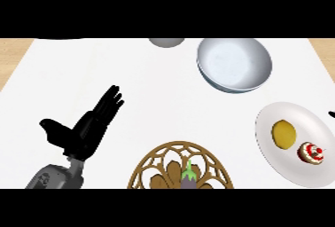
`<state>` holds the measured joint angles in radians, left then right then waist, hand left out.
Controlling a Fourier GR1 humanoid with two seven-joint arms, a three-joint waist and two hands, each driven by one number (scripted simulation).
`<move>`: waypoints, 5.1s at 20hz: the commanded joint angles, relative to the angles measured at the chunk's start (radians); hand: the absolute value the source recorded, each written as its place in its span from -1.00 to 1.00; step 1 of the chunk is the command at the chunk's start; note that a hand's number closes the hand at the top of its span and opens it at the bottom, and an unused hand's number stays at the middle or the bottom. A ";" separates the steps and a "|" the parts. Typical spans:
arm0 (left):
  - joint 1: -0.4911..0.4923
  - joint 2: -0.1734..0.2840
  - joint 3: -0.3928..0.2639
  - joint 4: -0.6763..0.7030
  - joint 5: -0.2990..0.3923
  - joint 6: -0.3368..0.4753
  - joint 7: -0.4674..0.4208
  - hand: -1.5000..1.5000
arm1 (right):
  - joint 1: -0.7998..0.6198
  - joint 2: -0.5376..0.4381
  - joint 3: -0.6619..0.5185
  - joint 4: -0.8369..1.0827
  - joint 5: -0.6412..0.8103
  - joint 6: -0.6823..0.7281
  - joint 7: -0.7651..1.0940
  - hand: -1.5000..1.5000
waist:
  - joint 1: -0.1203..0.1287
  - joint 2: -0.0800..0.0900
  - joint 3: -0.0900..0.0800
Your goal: Pick the cupcake from the plate and place it in the bowl
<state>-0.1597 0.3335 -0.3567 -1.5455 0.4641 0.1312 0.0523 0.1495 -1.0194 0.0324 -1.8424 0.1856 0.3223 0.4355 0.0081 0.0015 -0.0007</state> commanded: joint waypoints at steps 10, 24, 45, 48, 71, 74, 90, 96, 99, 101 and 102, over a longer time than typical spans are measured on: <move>-0.017 -0.074 0.047 0.031 -0.104 -0.037 0.028 0.00 | -0.081 0.176 0.075 0.105 0.210 0.145 0.070 -1.00 | -0.010 -0.002 0.001; 0.079 -0.125 0.110 -0.089 -0.151 -0.077 0.092 0.00 | -0.023 0.262 -0.031 0.144 0.389 0.162 -0.076 -1.00 | -0.013 -0.004 0.001; 0.012 -0.209 0.216 -0.014 -0.212 -0.169 0.129 0.00 | -0.145 0.476 -0.055 0.468 0.636 0.000 -0.347 1.00 | -0.010 -0.002 0.001; 0.067 -0.186 0.243 -0.004 -0.199 -0.229 0.076 0.00 | -0.174 0.482 -0.044 0.548 0.695 -0.054 -0.410 1.00 | -0.006 -0.001 0.001; 0.088 -0.260 0.208 -0.069 -0.277 -0.184 0.101 0.00 | -0.409 1.012 0.485 0.253 1.090 0.090 0.065 1.00 | 0.001 -0.005 0.000; 0.034 -0.265 0.221 -0.013 -0.268 -0.194 0.128 0.00 | -0.412 1.016 0.526 0.161 1.061 0.070 0.148 1.00 | -0.009 -0.004 0.000; 0.085 -0.290 0.202 -0.071 -0.304 -0.174 0.129 0.00 | -0.784 1.019 0.338 -0.279 0.887 0.379 0.439 1.00 | -0.003 -0.003 0.000; 0.076 -0.262 0.250 0.020 -0.281 -0.243 0.055 0.00 | -0.846 1.010 0.225 -0.130 0.906 0.254 0.336 1.00 | -0.005 -0.001 0.000; 0.046 -0.285 0.240 -0.034 -0.285 -0.205 0.116 0.00 | -0.996 0.970 0.071 -0.024 0.856 0.294 0.300 1.00 | -0.002 -0.001 0.000; 0.057 -0.286 0.231 -0.047 -0.290 -0.208 0.125 0.00 | -0.948 0.924 0.051 0.063 0.866 0.187 0.206 1.00 | -0.001 0.000 0.001; 0.047 -0.286 0.223 -0.097 -0.285 -0.203 0.165 0.00 | -0.938 0.955 0.072 0.091 0.893 0.121 0.215 1.00 | 0.002 -0.001 0.001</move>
<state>-0.1073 0.0547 -0.1237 -1.5857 0.1756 -0.0793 0.1740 -0.7633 -0.0526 0.1619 -1.8548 1.0681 0.5409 0.7031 0.0065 0.0006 -0.0003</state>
